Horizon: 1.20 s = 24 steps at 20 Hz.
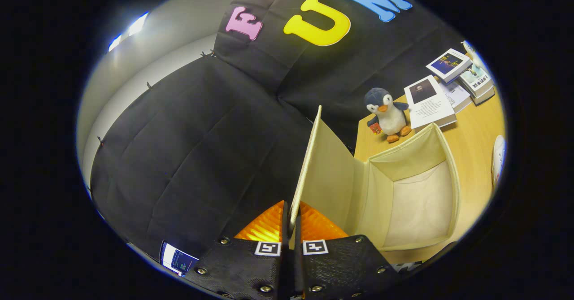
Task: Open the storage box then place both shoes into the box .Put the left shoe in first, then the right shoe, with the right side of both shoes facing outward in a uniform manner.
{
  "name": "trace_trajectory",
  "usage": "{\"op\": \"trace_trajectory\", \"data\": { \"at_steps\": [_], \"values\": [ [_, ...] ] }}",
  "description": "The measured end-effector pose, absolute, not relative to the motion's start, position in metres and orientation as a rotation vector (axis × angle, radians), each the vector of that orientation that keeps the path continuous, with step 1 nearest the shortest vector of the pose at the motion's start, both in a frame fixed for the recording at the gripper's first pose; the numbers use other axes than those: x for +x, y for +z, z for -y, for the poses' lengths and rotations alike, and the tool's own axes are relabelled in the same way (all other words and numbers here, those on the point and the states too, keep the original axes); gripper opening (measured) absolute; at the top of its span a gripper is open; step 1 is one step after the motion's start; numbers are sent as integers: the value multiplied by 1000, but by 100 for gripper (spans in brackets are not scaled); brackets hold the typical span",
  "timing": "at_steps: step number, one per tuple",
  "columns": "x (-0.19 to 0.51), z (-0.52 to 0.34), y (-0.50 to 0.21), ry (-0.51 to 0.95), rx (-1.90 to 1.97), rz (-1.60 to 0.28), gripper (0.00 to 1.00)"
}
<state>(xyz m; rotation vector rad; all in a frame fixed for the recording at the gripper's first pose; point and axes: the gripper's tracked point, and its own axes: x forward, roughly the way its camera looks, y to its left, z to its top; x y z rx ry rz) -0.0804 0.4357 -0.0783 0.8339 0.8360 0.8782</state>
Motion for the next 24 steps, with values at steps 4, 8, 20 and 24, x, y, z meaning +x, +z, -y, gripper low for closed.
{"op": "trace_trajectory", "data": {
  "at_steps": [4, 8, 20, 24],
  "values": [
    [-87, -469, -79, 903, 822, -849, 4],
    [-92, -496, -75, 946, 775, -838, 20],
    [-67, -451, -82, 892, 429, -655, 97],
    [-41, -402, -87, 799, 351, -596, 97]
  ]
}}
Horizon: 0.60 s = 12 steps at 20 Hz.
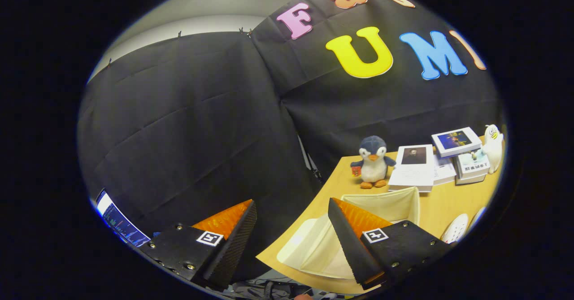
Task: Open the storage box then place both shoes into the box .Put the left shoe in first, then the right shoe, with the right side of both shoes facing outward in a uniform manner.
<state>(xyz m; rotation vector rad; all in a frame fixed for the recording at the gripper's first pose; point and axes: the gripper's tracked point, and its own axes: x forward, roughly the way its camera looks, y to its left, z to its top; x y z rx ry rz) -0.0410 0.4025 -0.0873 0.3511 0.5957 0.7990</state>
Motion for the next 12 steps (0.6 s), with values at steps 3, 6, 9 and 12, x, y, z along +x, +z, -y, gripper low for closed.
{"op": "trace_trajectory", "data": {
  "at_steps": [3, 6, 9, 12],
  "values": [
    [-23, -361, -95, 725, 309, -575, 97],
    [-7, -318, -101, 649, 253, -552, 97],
    [7, -276, -109, 580, 224, -549, 97],
    [19, -237, -123, 515, 214, -557, 97]
  ]
}}
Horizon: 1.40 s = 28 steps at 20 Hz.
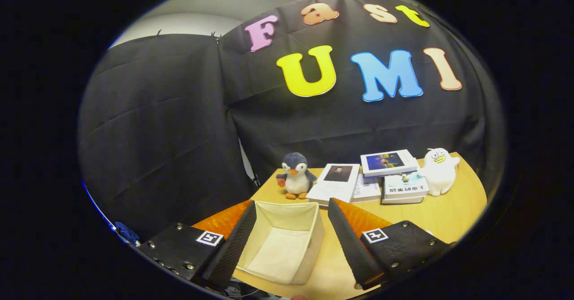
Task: Open the storage box then place both shoes into the box .Put the left shoe in first, then the right shoe, with the right side of both shoes facing outward in a uniform manner.
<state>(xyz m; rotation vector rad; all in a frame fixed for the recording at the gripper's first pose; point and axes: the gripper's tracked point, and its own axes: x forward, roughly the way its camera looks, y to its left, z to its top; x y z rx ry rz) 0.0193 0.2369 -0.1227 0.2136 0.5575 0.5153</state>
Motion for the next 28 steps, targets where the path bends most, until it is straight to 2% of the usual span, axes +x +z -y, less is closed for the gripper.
{"op": "trace_trajectory", "data": {
  "at_steps": [5, 17, 28],
  "values": [
    [35, -178, -161, 409, 178, -594, 97],
    [29, -100, -278, 265, 290, -838, 98],
    [-6, -70, -356, 233, 259, -1044, 98]
  ]
}}
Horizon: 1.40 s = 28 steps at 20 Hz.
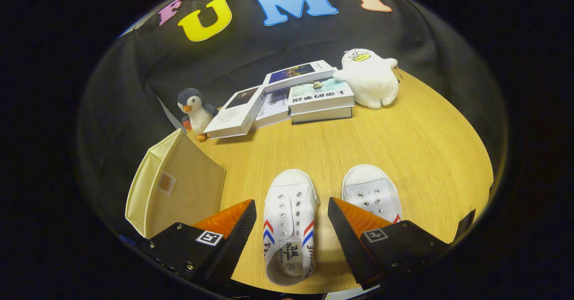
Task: Open the storage box then place both shoes into the box .Put the left shoe in first, then the right shoe, with the right side of both shoes facing outward in a uniform manner.
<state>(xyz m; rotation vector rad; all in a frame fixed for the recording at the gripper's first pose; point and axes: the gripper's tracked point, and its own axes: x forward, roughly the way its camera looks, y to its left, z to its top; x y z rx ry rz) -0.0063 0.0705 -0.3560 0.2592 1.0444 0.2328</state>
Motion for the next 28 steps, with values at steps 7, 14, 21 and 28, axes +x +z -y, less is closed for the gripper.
{"op": "trace_trajectory", "data": {
  "at_steps": [7, 14, 21, 28],
  "values": [
    [-26, -67, -395, 217, 257, -1151, 97],
    [-34, -68, -413, 196, 296, -1213, 86],
    [-37, -81, -414, 202, 470, -1260, 51],
    [-40, -71, -414, 163, 425, -1292, 12]
  ]
}}
